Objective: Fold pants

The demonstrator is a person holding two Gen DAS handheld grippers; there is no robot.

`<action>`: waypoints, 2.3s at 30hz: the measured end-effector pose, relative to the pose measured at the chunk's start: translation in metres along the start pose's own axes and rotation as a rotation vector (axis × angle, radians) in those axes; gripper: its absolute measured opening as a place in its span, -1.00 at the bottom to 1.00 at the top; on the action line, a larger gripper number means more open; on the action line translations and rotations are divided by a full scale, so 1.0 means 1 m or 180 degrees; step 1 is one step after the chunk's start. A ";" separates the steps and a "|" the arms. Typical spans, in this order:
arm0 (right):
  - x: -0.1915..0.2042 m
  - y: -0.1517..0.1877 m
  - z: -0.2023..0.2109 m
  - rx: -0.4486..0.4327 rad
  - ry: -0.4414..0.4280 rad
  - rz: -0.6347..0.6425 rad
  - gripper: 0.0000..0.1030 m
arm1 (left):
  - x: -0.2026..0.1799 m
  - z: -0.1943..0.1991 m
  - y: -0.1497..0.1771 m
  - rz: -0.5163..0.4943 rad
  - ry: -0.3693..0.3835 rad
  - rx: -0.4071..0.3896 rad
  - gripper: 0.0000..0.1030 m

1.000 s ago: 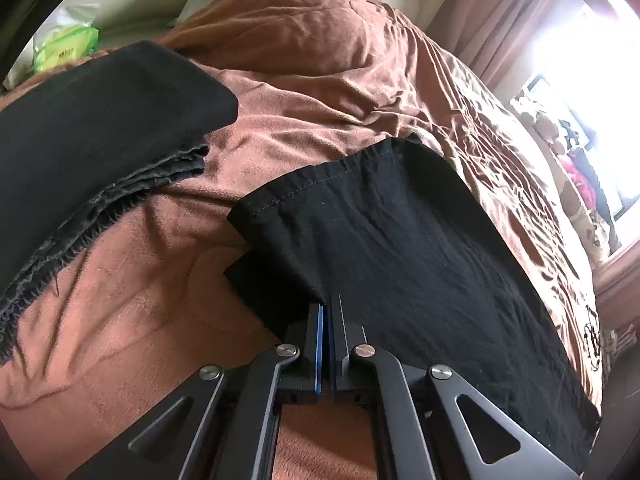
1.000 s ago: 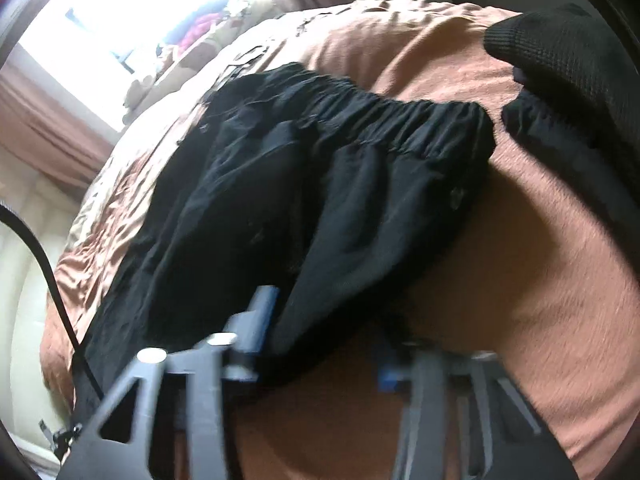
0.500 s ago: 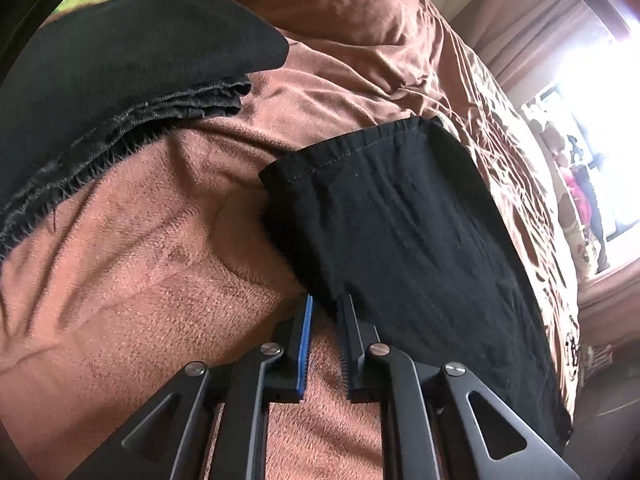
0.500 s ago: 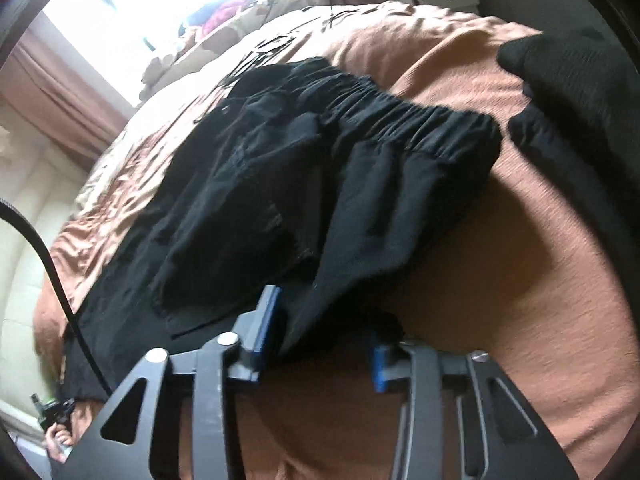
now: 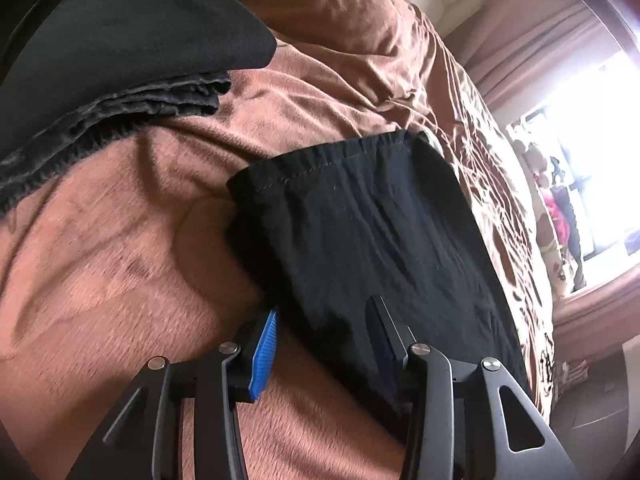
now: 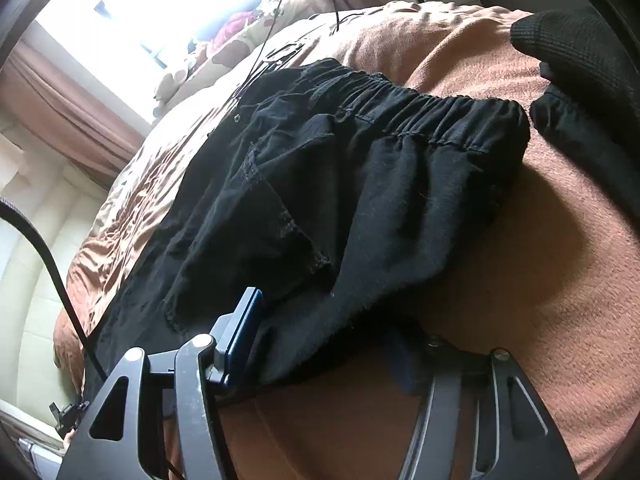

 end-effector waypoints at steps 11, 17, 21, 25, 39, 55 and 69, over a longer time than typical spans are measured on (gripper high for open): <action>0.007 -0.003 0.007 -0.0190 0.0025 -0.0001 -0.10 | -0.003 0.004 0.004 -0.0069 0.0001 -0.0057 -0.12; 0.008 0.003 0.010 -0.0204 0.0092 0.0161 -0.10 | -0.003 -0.004 0.000 -0.0022 0.0004 -0.0010 -0.12; 0.004 0.003 -0.001 -0.0178 0.0058 0.0087 -0.10 | -0.005 -0.010 -0.007 -0.0083 -0.0043 -0.0114 -0.13; -0.001 -0.008 -0.007 -0.0201 0.0008 -0.0071 -0.16 | -0.005 -0.011 -0.013 -0.0102 -0.0165 -0.0187 -0.50; 0.040 -0.049 0.055 -0.0604 -0.0115 0.0100 -0.93 | -0.044 0.037 -0.048 -0.0282 -0.0017 -0.0469 -0.90; 0.018 -0.012 0.145 -0.0527 -0.0044 0.0070 -0.93 | -0.028 0.117 -0.026 -0.0347 0.0123 -0.0295 -0.90; -0.008 0.036 0.234 -0.0393 0.0012 -0.0039 -0.93 | 0.045 0.178 0.016 -0.0266 0.0113 -0.0125 -0.90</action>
Point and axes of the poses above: each gripper's, at about its wrist camera, not at the fingertips, and z roughly against the way its jaws point, x to its left, y to its underside, the point moved 9 cm from there along -z, roughly the way its jaws point, and after that the axes turned 3 degrees about -x, right-handed, at the moved point
